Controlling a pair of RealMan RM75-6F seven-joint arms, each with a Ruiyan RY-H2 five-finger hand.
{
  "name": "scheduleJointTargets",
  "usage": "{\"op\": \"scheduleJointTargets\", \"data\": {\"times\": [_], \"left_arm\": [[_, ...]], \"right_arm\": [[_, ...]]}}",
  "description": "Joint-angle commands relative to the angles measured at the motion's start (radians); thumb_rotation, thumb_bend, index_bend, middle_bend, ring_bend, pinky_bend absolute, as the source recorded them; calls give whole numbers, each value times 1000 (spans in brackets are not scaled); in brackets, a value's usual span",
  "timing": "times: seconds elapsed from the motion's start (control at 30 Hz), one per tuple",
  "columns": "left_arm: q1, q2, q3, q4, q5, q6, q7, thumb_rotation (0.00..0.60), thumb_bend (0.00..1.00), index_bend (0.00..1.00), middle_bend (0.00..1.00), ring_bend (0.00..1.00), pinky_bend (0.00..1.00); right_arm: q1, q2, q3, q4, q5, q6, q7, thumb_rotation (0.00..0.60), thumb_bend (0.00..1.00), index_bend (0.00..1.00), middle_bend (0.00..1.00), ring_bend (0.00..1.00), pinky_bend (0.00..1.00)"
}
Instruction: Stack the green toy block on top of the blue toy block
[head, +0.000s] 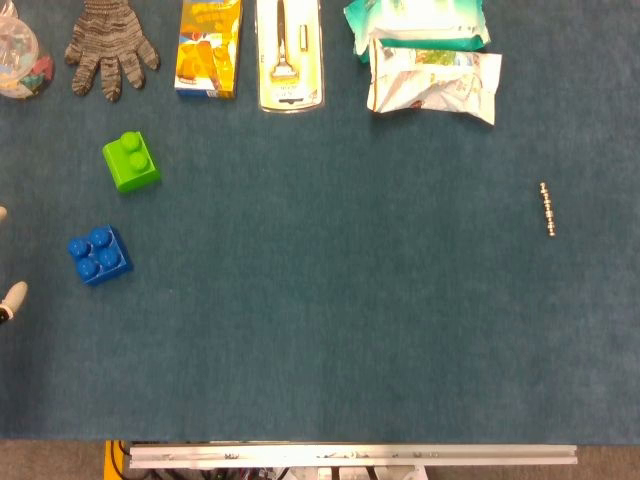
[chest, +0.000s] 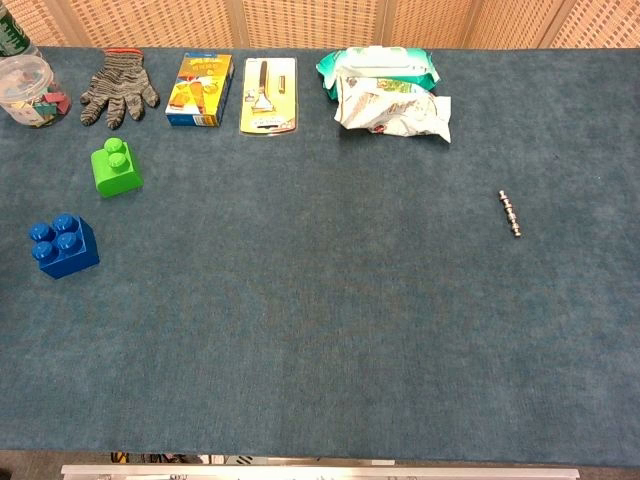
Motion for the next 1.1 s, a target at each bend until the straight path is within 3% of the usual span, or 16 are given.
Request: {"op": "scheduleJointTargets", "data": {"times": [0.03,0.4,1.1], "left_arm": [[1,0,2,-1,2,0,2,600,193,244,109,59,15],[2,11,7,-9,4,-4,5,600,193,242,109,58,15],[-65,35,36,-79,-98,-210,106,600,168,174,105,59,15]], "right_arm": [[-2,4,0,0,-2,4,1,600,344,478,499,375,409],[-2,21,12,-13,-10,29,2,600,344,478,499,375,409],[-10,36,15,-10,-4,42,11,600,344,478,499,376,410]]}}
